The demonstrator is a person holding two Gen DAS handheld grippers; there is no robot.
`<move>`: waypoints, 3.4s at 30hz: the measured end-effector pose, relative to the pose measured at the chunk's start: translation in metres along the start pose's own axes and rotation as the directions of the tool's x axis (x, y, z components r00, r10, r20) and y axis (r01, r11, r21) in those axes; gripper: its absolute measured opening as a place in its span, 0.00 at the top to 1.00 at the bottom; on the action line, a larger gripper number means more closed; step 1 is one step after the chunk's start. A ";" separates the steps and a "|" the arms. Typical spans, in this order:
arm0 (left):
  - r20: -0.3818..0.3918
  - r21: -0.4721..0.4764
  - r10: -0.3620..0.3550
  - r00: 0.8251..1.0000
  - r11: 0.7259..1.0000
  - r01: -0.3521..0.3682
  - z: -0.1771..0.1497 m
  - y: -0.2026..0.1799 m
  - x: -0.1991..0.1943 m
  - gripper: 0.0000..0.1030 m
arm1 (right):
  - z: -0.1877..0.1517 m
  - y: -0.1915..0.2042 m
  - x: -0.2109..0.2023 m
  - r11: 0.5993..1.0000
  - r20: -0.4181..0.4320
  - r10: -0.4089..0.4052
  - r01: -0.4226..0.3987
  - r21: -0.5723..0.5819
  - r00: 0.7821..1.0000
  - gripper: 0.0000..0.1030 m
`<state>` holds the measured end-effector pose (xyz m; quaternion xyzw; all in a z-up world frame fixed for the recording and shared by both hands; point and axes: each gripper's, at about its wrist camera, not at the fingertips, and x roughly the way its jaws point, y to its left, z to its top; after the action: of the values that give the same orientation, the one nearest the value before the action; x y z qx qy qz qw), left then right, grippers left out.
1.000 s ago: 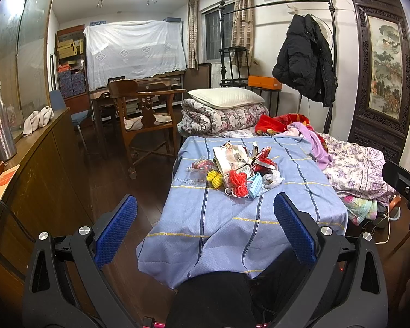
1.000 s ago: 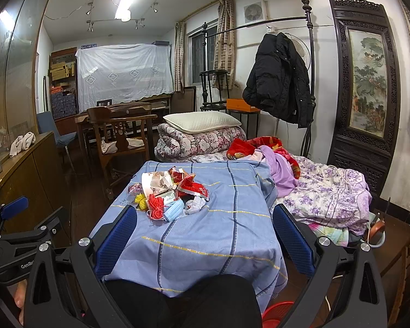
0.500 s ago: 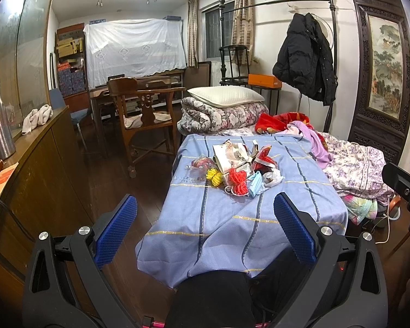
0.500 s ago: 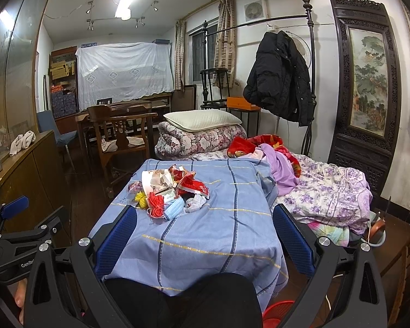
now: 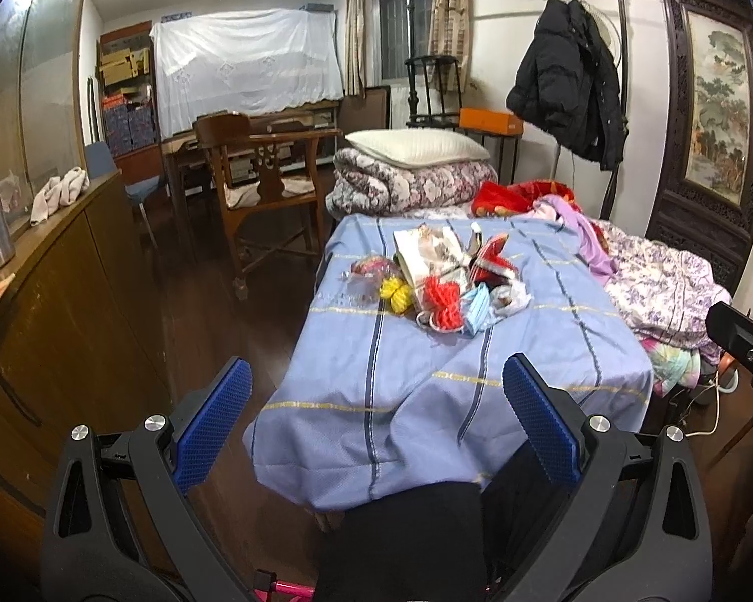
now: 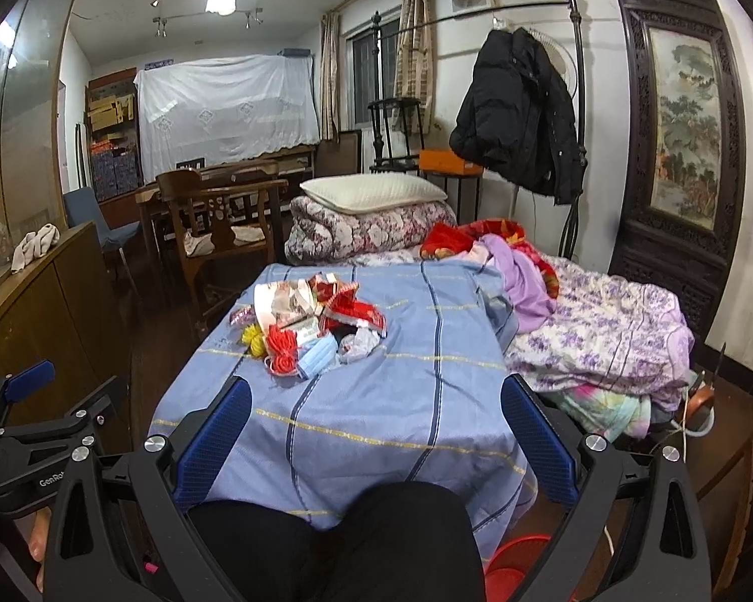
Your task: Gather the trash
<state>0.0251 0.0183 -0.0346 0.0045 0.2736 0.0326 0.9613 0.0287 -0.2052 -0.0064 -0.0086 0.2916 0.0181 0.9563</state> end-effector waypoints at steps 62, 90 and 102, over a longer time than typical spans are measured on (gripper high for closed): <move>-0.206 -0.138 -0.276 0.939 0.958 0.251 0.035 0.021 0.225 0.65 | -0.019 -0.037 0.230 0.987 -0.110 0.153 -0.147 0.066 0.982 0.29; -0.120 -0.110 -0.349 0.929 0.935 0.337 0.037 0.037 0.191 0.65 | 0.051 -0.008 0.235 0.974 -0.107 0.206 -0.193 0.117 0.973 0.84; -0.095 0.011 -0.407 0.908 0.912 0.410 0.048 -0.036 0.120 0.65 | 0.045 -0.083 0.144 0.966 0.026 0.211 -0.212 0.147 0.977 0.83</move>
<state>0.1542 -0.0093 -0.0579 -0.0398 0.3123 -0.1731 0.9332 0.1761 -0.2825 -0.0486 0.0941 0.2868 0.0981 0.9483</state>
